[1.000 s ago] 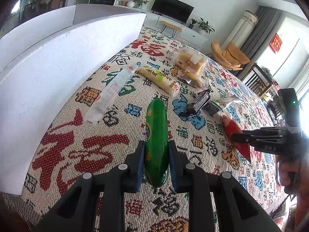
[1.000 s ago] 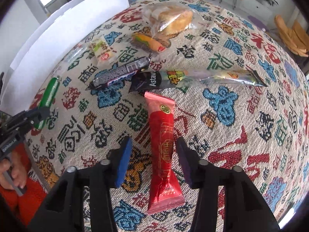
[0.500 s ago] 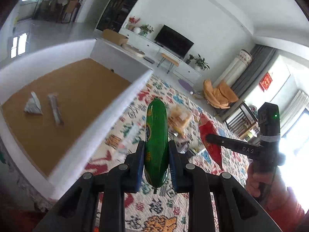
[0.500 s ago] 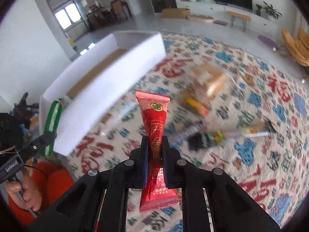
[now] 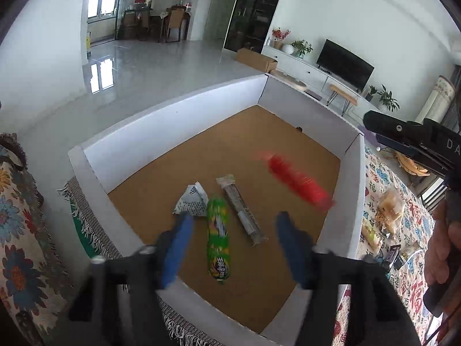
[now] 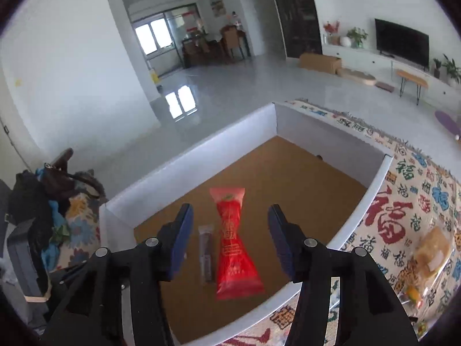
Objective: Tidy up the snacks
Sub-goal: 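Carry both snacks over the white box and open both tools to drop them, then withdraw both open tools from the box back over the snack pile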
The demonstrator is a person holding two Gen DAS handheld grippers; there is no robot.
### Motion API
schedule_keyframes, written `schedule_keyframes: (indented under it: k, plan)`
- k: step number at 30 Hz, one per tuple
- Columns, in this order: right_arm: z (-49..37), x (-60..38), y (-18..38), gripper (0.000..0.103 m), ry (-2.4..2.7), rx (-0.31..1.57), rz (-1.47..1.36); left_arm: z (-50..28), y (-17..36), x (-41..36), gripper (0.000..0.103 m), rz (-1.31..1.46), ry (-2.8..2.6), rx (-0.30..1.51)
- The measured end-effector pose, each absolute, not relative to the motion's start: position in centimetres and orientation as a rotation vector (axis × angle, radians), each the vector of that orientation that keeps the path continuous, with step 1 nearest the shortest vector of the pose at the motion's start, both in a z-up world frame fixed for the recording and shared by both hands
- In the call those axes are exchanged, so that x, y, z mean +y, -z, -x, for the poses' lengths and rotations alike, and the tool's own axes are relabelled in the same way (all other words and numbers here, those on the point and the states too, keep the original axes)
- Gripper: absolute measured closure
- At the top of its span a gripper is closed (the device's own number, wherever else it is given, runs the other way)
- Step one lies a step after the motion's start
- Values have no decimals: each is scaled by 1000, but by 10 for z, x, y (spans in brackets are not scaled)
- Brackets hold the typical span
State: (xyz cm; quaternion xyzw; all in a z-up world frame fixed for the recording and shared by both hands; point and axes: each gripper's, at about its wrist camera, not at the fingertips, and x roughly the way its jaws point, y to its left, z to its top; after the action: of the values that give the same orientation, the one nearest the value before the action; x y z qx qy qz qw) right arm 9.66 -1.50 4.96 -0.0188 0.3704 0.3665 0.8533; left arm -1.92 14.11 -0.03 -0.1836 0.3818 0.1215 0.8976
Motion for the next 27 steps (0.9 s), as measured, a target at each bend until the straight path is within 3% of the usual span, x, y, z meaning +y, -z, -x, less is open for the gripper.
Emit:
schedule_keyframes:
  k: [2,8,13,21,27]
  plan:
    - [-90,-32,-51,41,-761,757,18,32,-4,133,6,370,-275,723]
    - [-48,-121,-31,30,-676,710,135,53,-17,78,5,395,-130,667]
    - [-11,-215,24,30,-513,759,267,58,-21,-11,2,302,110,700]
    - [27,-338,89,30,-271,882,204,30,39,-146,2,98,240,873]
    - [31,-370,108,30,-179,899,107,24,78,-161,2,51,182,906]
